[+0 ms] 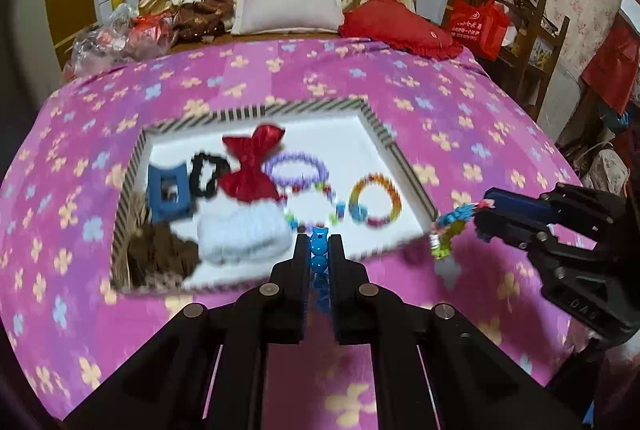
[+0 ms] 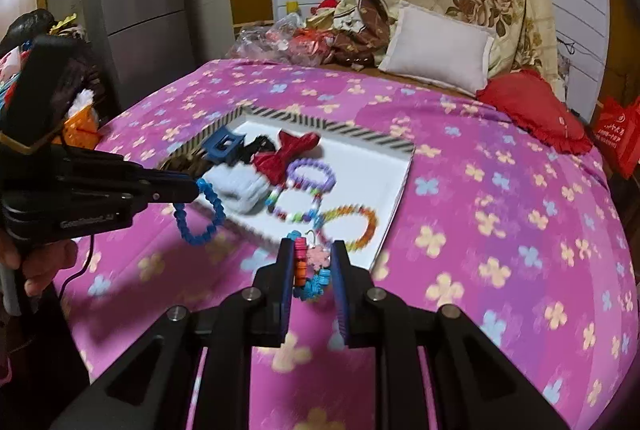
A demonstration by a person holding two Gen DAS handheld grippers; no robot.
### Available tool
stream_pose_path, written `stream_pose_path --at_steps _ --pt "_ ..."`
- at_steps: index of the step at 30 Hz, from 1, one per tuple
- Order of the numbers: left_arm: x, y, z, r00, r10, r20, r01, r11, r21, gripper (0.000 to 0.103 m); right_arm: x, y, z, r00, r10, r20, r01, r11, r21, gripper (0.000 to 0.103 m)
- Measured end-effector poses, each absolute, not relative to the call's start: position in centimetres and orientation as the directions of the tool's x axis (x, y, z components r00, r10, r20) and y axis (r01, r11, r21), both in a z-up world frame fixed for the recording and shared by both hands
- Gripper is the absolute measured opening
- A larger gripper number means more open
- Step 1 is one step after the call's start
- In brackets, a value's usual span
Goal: Organize jewelry
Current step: 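Carry both bracelets into the box and open both grippers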
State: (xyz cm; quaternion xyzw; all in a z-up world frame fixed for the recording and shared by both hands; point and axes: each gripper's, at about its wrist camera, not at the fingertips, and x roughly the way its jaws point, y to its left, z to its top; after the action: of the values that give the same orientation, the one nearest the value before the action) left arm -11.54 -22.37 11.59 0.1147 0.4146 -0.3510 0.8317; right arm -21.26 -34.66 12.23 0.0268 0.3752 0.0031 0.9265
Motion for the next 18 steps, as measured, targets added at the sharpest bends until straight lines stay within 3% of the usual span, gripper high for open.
stream_pose_path --at_steps 11,18 --pt "-6.7 -28.3 10.4 0.385 -0.481 -0.788 0.662 0.739 -0.127 0.019 -13.2 -38.5 10.7 0.697 0.026 -0.717 0.075 0.991 0.109 0.018" --pt "-2.1 -29.6 6.9 0.368 -0.409 -0.835 0.588 0.798 -0.132 0.019 -8.5 -40.0 7.7 0.652 0.045 -0.757 0.090 0.987 0.136 0.018"
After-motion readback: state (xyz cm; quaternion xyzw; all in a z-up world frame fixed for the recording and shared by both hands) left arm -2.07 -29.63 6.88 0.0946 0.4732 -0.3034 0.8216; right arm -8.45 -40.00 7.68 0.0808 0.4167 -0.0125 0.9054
